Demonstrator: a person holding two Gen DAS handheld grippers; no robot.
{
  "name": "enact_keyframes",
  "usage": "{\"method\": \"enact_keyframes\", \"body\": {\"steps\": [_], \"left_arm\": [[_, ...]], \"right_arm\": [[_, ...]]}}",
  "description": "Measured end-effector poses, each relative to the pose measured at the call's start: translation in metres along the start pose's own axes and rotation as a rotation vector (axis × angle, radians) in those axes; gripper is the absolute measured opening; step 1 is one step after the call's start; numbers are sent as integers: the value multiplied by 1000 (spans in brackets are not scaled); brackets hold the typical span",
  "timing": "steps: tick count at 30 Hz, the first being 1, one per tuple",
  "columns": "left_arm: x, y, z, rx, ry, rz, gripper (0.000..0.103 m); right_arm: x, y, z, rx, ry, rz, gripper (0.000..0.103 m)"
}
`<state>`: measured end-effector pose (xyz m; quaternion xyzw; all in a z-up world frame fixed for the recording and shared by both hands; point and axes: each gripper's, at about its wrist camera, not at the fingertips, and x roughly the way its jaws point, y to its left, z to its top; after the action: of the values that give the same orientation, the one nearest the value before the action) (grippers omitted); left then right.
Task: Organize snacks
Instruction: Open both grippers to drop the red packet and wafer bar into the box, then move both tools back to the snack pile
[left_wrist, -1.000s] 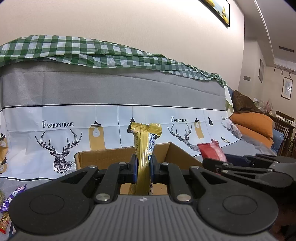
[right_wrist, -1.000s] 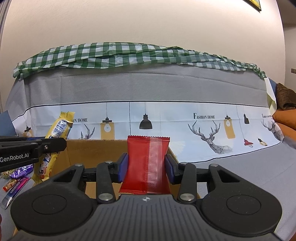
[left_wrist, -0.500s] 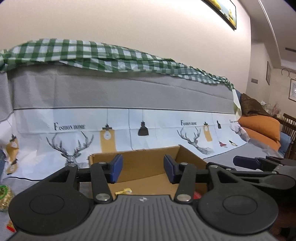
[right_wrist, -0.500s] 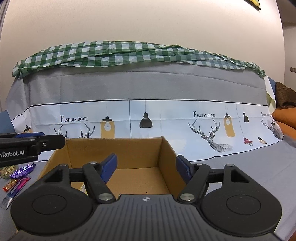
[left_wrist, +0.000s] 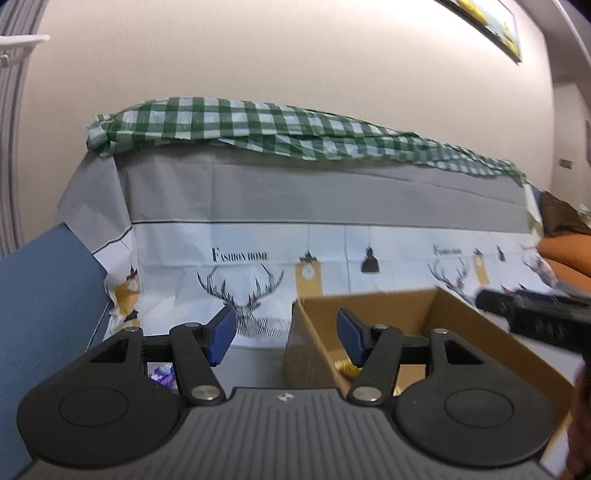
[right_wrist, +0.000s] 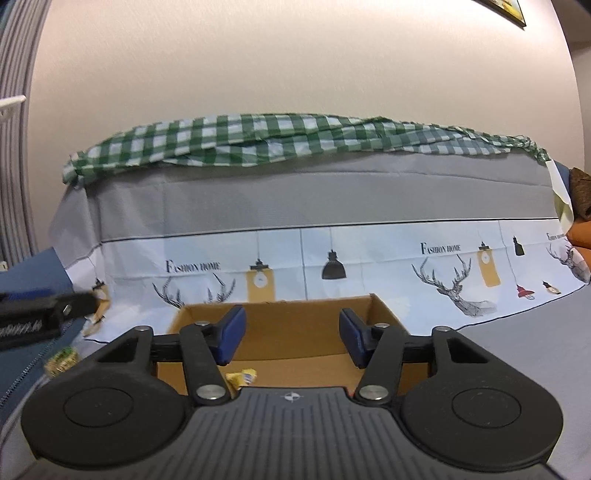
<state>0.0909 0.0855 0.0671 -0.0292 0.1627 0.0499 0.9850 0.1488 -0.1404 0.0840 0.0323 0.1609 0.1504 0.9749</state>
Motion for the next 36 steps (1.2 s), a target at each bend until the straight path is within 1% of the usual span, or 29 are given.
{"method": "enact_keyframes", "body": {"steps": [1,3,4,5,6,7,8,9,11,14,17,20,23,27,31,33,36], "left_arm": [[-7,5,-1,22,0,-4,60],[-18,11,-5,94,3,6,40],[-22,13,-8,132,6,20,35],[-26,17,-10,160,8,34,28],[-28,21,-12,169,11,34,22],[-29,27,-13,174,18,29,21],[-28,32,-15,179,29,34,19],[-27,37,-16,177,46,44,19],[-23,49,-19,146,87,65,19],[-18,69,-20,62,145,104,20],[-11,95,-20,-56,190,143,20],[-3,119,-22,-165,248,152,20],[4,134,-26,-229,292,162,20],[7,148,-28,-279,312,172,20],[10,155,-30,-312,314,184,20],[10,158,-29,-323,302,208,19],[7,163,-27,-343,263,249,18]], "right_arm": [[-2,2,0,10,-3,10,58],[-8,6,0,37,-15,24,57],[-11,7,0,49,-25,28,56],[-14,9,1,62,-32,38,52],[-16,10,1,76,-34,51,49],[-18,12,0,88,-33,64,47],[-19,15,0,95,-31,77,41],[-20,19,0,98,-30,89,36],[-21,28,0,96,-27,116,33],[-19,45,-3,85,-6,163,32],[-18,62,-5,81,5,212,32],[-16,81,-9,73,20,261,32],[-13,101,-12,56,32,314,32],[-8,128,-19,30,58,366,32],[0,155,-29,0,99,411,31],[6,168,-34,-11,124,425,31],[18,190,-44,-30,166,435,31]]}}
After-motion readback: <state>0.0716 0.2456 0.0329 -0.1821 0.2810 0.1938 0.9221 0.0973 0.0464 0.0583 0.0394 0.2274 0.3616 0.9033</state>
